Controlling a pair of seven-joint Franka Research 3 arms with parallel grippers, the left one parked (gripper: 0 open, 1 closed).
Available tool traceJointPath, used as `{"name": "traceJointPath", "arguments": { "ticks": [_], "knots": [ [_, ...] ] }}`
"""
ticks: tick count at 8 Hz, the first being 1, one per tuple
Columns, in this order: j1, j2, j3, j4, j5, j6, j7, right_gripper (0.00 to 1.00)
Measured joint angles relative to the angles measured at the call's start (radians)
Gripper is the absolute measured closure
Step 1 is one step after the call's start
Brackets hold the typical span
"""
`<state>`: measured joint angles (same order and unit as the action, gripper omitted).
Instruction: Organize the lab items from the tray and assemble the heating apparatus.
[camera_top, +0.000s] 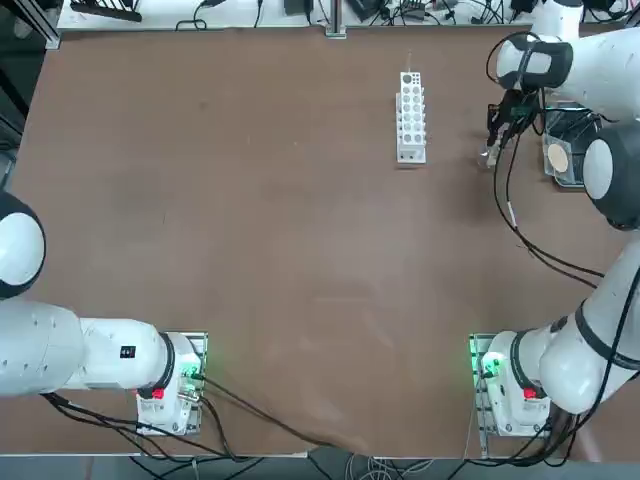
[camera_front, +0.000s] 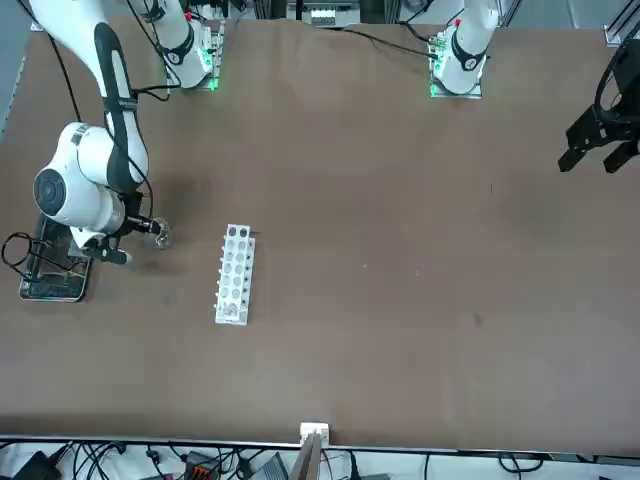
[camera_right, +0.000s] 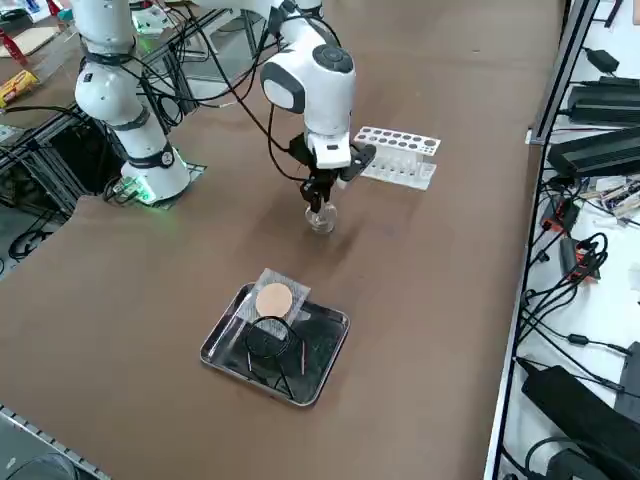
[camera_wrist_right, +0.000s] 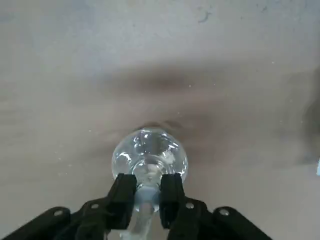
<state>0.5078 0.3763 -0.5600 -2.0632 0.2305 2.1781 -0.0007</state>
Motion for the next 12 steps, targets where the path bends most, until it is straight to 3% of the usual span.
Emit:
{"name": "traceJointPath", "arguments": {
  "ticks": [2,5,6,9,10,12],
  "knots": [
    [0.000,0.004,0.000,0.002,0.000,0.000,0.000,0.61],
    [0.002,-0.012,-0.022,0.060,-0.001,-0.044,-0.001,0.08],
    [0.003,-0.024,-0.057,0.106,-0.003,-0.102,-0.010,0.00],
    [-0.012,-0.050,-0.205,0.195,-0.005,-0.165,-0.074,0.00],
    [-0.040,-0.049,-0.234,0.211,-0.005,-0.165,-0.125,0.01],
    [-0.157,-0.045,-0.244,0.249,0.011,-0.163,-0.320,0.05]
  ]
}}
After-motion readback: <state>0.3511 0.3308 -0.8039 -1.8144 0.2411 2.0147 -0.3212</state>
